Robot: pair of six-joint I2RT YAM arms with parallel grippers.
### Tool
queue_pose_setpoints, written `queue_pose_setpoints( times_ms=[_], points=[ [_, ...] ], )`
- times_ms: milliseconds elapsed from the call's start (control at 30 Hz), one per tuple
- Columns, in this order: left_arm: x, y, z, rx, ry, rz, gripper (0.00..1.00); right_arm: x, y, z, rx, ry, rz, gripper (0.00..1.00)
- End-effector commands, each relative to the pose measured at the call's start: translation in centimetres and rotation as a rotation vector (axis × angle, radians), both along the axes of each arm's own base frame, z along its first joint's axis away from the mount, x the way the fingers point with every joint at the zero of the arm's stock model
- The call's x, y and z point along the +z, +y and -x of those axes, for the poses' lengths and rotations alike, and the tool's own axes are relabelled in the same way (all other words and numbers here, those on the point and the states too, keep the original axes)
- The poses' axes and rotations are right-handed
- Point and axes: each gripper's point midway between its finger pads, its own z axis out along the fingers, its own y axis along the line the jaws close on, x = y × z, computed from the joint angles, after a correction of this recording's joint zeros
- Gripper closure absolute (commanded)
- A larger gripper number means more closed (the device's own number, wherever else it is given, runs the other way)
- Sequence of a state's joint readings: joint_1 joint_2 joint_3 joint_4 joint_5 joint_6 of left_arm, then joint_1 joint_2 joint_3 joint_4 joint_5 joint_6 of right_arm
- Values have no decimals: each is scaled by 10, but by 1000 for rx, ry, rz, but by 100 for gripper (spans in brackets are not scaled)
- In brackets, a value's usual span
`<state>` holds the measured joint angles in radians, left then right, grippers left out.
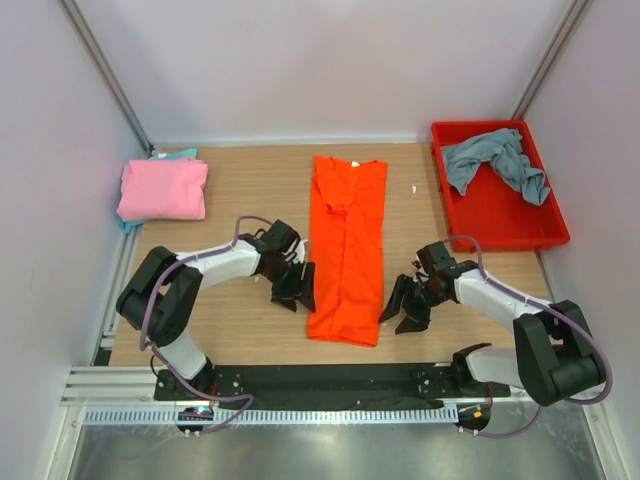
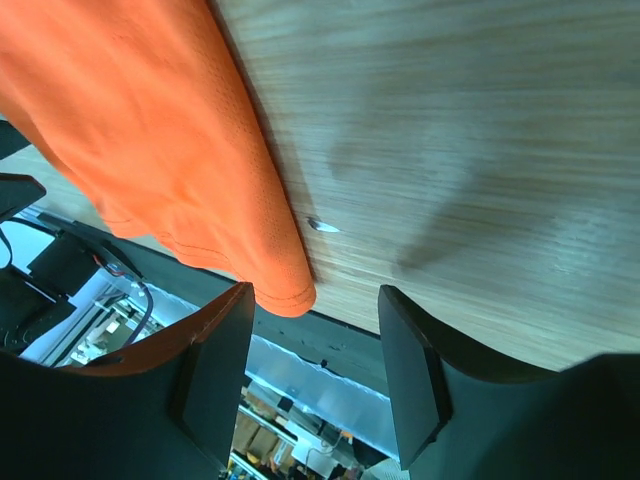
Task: Fold and stack the t-shirts
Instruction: Fold the tshirt
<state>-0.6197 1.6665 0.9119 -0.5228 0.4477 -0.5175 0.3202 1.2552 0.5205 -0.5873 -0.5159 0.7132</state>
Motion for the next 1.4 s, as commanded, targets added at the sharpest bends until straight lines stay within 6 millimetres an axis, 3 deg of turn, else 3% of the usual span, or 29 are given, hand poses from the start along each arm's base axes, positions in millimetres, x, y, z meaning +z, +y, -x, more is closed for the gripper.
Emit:
queue_pose_setpoints(
  times_ms=[0, 500, 800, 1033, 1067, 1100, 1133, 1200, 1367],
  points=[
    [2, -7, 3, 11, 7, 59, 41, -1, 1, 9, -22, 56, 18, 42],
    [-8, -17, 41, -39, 93, 69, 48, -2, 25, 9, -15, 80, -72, 49],
    [-10, -16, 55, -54, 118, 70, 57, -7, 32, 16, 10, 101, -71, 53],
    [-5, -23, 55, -61, 122, 114, 67, -4, 40, 12, 30, 73, -120, 70],
    [-5, -24, 54, -63, 121, 116, 71, -3, 41, 12, 33, 69, -123, 84],
    [-4, -25, 53, -69, 119, 122, 75, -2, 41, 10, 32, 62, -122, 92],
    [-2, -26, 52, -72, 115, 123, 89, 0, 42, 9, 38, 49, -125, 97],
    [3, -29, 44, -92, 78, 125, 100, 5, 43, 6, 43, 30, -139, 99],
    [27, -29, 24, -130, -2, 132, 100, 32, 44, -24, 39, -92, -189, 98]
  ],
)
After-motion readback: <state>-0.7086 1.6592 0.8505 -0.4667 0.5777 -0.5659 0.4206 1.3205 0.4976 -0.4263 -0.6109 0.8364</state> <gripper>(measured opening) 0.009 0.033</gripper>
